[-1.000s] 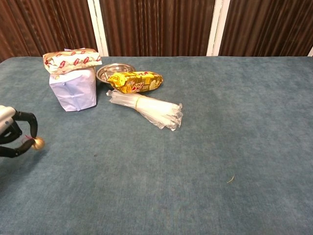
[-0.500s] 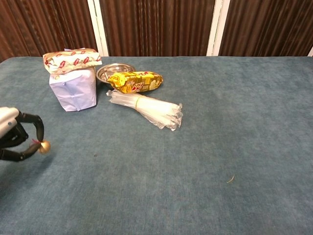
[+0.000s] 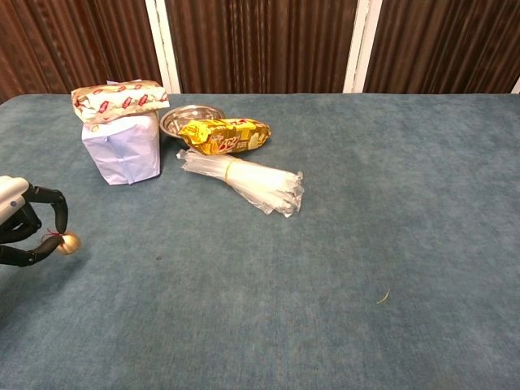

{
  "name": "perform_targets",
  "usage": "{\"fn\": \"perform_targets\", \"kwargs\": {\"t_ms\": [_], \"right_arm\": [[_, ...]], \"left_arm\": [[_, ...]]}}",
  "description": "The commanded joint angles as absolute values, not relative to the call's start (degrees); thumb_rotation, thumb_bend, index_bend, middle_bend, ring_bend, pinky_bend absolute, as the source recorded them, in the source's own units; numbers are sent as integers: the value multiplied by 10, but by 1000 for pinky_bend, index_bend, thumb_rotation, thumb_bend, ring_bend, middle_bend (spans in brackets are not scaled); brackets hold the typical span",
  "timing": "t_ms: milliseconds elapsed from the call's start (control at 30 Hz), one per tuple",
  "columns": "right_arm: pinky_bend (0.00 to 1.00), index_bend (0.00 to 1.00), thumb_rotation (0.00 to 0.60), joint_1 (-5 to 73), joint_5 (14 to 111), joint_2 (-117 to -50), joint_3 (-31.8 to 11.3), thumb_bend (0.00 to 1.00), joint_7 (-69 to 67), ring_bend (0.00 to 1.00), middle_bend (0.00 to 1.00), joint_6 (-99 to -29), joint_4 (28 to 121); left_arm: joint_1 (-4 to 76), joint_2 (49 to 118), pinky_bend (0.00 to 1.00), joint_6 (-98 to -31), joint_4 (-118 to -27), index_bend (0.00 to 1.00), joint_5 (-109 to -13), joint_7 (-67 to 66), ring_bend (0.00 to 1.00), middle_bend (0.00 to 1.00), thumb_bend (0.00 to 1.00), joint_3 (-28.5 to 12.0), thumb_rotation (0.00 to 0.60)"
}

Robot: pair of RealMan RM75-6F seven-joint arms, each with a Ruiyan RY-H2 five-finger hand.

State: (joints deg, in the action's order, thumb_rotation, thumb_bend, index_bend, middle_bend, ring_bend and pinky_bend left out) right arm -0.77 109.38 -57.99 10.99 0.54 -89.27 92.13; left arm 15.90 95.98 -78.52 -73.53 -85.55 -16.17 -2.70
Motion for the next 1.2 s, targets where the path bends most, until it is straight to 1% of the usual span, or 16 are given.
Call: {"fn": "perform_targets", "kwargs": {"t_ms": [33,233,333,633,800,867,900,933,967,1000,1033,1067,1100,1167,1200], "right_arm": [[0,0,600,-8,1093,-580,109,355,4,0,0,-894,921],[0,0,600,-8,1093,-580,110,355,5,0,0,-893,921],[0,0,600,-8,1091,-579,109,355,5,0,0,-891,922],[0,0,600,-8,1090,-579,109,355,6,0,0,-891,924],[0,0,600,-8,1090,-578,109,355,5,0,0,-893,923],[0,0,600,-9,1091,-578,109,355,3,0,0,-895,923],[0,0,600,-9,1091,-577,109,355,0,0,0,-898,923],[0,0,600,-10,1091,-577,108,355,-2,0,0,-899,922],[0,0,600,-10,1090,-576,108,355,-4,0,0,-901,922],[0,0,600,-10,1089,-576,107,355,-5,0,0,-902,922],[0,0,600,-10,1088,-576,107,355,-6,0,0,-901,922],[0,0,600,-9,1086,-575,106,355,-6,0,0,-900,922],[0,0,600,-9,1084,-575,106,355,-5,0,0,-899,922],[0,0,600,-9,1083,-575,105,355,-5,0,0,-898,923],[0,0,600,-9,1083,-575,105,355,-4,0,0,-897,923]], "left_arm": [[159,962,1000,-781,-731,719,-849,-160,1000,1000,422,-29,600],[161,970,1000,-766,-713,707,-837,-162,1000,1000,422,-28,600],[161,975,1000,-765,-703,667,-836,-163,1000,1000,420,-28,600],[161,977,1000,-757,-699,430,-831,-165,1000,1000,420,-24,600],[157,966,1000,-771,-715,299,-840,-165,1000,999,421,-21,600],[149,950,1000,-786,-735,250,-850,-165,995,967,420,-15,600],[141,933,992,-804,-754,229,-861,-165,971,914,421,-7,600],[132,918,967,-821,-772,218,-872,-161,935,859,420,0,600],[118,893,888,-843,-800,203,-888,-153,831,744,419,15,600],[107,868,777,-855,-826,187,-900,-143,697,621,419,31,600],[96,840,628,-863,-854,164,-913,-133,526,478,417,52,600],[86,807,424,-870,-883,126,-928,-123,304,300,415,76,600],[79,785,297,-875,-902,98,-938,-116,181,192,414,92,600],[75,768,190,-879,-916,70,-946,-112,90,109,412,103,600],[72,759,96,-882,-922,42,-950,-110,23,41,410,109,600]]}}
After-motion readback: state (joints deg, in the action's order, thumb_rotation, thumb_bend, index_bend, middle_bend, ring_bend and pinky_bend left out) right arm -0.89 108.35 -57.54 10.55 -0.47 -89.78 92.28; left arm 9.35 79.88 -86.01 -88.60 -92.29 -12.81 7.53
